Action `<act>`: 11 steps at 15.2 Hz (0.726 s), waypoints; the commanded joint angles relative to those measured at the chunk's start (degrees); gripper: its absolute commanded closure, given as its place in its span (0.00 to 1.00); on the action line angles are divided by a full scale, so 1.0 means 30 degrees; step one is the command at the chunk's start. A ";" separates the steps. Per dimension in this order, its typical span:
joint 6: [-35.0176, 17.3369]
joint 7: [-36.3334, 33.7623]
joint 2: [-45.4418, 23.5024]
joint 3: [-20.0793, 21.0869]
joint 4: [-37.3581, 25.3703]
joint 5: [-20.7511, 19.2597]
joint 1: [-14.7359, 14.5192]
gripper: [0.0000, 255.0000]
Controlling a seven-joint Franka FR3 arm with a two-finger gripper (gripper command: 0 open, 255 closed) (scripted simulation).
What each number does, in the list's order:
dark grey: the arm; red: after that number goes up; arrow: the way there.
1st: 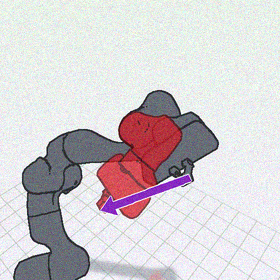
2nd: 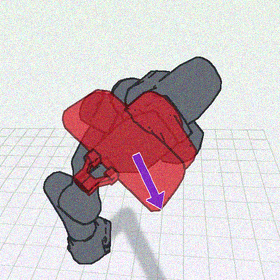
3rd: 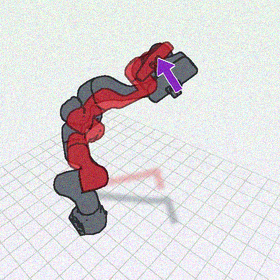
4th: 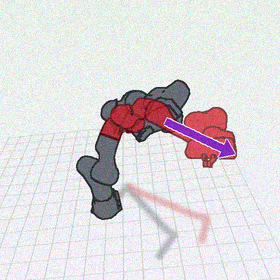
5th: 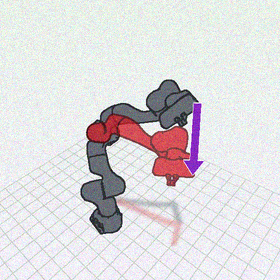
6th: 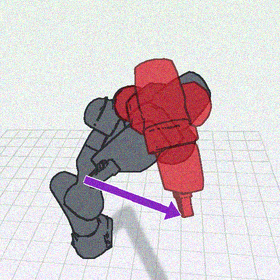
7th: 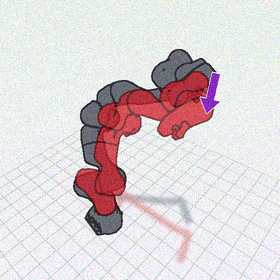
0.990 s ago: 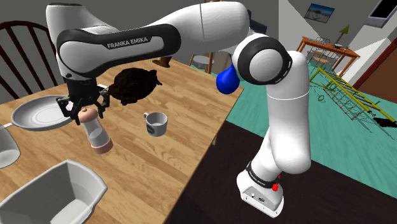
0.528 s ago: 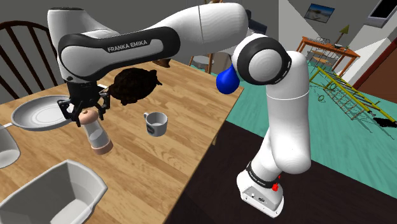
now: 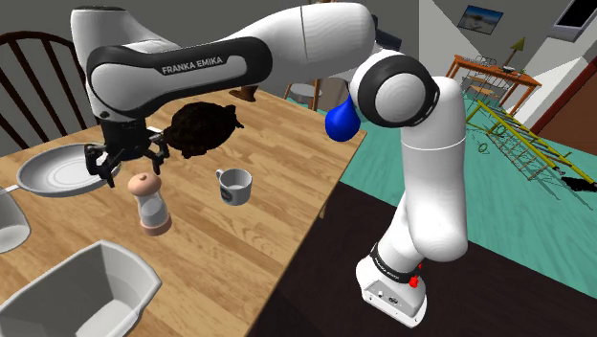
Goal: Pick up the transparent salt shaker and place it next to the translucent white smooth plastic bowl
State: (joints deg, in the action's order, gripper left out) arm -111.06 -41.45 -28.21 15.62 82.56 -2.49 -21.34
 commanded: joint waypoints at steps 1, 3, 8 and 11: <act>0.0883 0.0010 0.0153 0.0023 -0.0734 0.0040 0.0001 0.00; 0.1953 0.0040 0.0300 0.0040 -0.1661 0.0082 0.0011 0.00; 0.1952 0.0039 0.0300 0.0041 -0.1661 0.0082 0.0012 0.00; 0.1953 0.0039 0.0300 0.0041 -0.1661 0.0082 0.0012 0.00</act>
